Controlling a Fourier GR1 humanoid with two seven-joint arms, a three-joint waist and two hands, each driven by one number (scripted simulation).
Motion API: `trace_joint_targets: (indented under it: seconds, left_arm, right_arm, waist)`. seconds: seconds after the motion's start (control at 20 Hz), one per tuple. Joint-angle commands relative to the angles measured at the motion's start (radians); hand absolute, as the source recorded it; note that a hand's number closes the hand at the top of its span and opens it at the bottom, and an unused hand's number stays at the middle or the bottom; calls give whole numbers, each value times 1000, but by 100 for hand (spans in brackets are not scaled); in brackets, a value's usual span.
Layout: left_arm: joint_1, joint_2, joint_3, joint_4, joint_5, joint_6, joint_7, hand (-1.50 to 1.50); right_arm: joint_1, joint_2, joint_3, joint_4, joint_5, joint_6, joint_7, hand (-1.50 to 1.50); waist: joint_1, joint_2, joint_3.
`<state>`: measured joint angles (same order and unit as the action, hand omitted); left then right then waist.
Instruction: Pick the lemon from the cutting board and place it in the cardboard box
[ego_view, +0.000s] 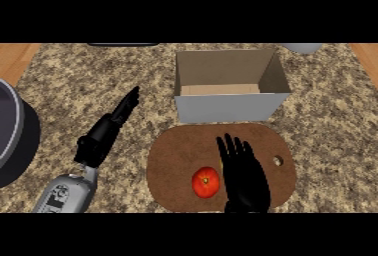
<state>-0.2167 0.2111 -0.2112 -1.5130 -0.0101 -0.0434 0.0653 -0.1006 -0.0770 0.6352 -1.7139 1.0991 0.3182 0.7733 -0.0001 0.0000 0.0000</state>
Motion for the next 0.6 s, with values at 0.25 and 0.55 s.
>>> trace_joint_targets:
  seconds: [0.25, 0.55]
  left_arm:
    - [63, -28, 18, -82, -43, -51, 33, 0]
    - [12, -45, 70, -14, -36, -86, 11, 0]
  right_arm:
    - [69, 53, 51, 75, 90, -59, -2, -150]
    - [88, -12, -11, 164, 109, -117, -92, -150]
  waist:
    - [2, -1, 0]
    - [-2, 0, 0]
